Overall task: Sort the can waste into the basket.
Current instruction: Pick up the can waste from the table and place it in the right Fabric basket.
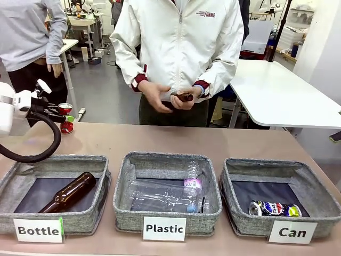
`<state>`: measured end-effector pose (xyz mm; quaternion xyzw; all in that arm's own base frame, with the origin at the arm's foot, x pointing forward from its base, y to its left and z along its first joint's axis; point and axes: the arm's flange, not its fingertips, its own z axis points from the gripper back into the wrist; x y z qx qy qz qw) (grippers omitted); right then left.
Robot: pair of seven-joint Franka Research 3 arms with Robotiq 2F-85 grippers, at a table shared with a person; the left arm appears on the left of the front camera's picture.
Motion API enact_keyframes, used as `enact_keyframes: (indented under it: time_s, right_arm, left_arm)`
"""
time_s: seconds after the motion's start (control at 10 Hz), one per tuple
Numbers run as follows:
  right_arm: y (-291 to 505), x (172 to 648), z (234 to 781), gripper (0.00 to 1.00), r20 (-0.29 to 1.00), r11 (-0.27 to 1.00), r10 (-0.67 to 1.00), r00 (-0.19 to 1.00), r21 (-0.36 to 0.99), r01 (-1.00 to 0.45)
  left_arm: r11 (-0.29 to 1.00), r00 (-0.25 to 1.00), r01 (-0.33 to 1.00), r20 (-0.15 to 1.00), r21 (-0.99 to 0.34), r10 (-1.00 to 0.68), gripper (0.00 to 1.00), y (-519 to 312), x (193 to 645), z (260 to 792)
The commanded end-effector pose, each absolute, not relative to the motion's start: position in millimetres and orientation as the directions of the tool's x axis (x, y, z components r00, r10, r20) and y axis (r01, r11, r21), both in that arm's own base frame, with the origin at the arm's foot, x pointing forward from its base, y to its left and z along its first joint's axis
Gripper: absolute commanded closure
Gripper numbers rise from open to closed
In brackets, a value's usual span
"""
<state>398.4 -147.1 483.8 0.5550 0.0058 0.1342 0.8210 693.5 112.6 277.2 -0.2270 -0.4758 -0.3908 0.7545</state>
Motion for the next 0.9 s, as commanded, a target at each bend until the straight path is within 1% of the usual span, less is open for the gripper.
enact_keyframes:
  time_s: [0.0,0.1,0.2,0.3,0.4,0.5,0.7,0.8]
  right_arm:
    - [-149,397,484,0.0,0.155,0.356,0.238,0.959,0.904,-0.234]
    - [-149,397,484,0.0,0.155,0.356,0.238,0.959,0.904,-0.234]
    - [-149,397,484,0.0,0.155,0.356,0.238,0.959,0.904,-0.234]
    - [-149,397,484,0.0,0.155,0.356,0.238,0.959,0.904,-0.234]
    - [-149,397,484,0.0,0.155,0.356,0.238,0.959,0.904,-0.234]
    - [-149,397,484,0.0,0.155,0.356,0.238,0.959,0.904,-0.234]
    - [-149,397,484,0.0,0.155,0.356,0.238,0.959,0.904,-0.234]
    - [-149,397,484,0.0,0.155,0.356,0.238,0.959,0.904,-0.234]
  left_arm:
    - [0.582,0.237,0.813,0.904,0.017,-0.357,0.58,113,694,276]
    - [0.58,0.242,0.815,0.901,0.012,-0.359,1.0,112,694,276]
    - [0.581,0.244,0.814,0.9,0.012,-0.361,1.0,113,695,276]
    - [0.583,0.241,0.813,0.901,0.016,-0.361,0.75,113,694,276]
    - [0.582,0.238,0.813,0.904,0.014,-0.355,0.86,115,693,277]
    - [0.577,0.229,0.816,0.907,0.019,-0.354,1.0,117,690,281]
    - [0.548,0.218,0.836,0.922,-0.008,-0.32,1.0,124,677,296]
    - [0.505,0.228,0.861,0.927,-0.05,-0.298,1.0,132,663,311]
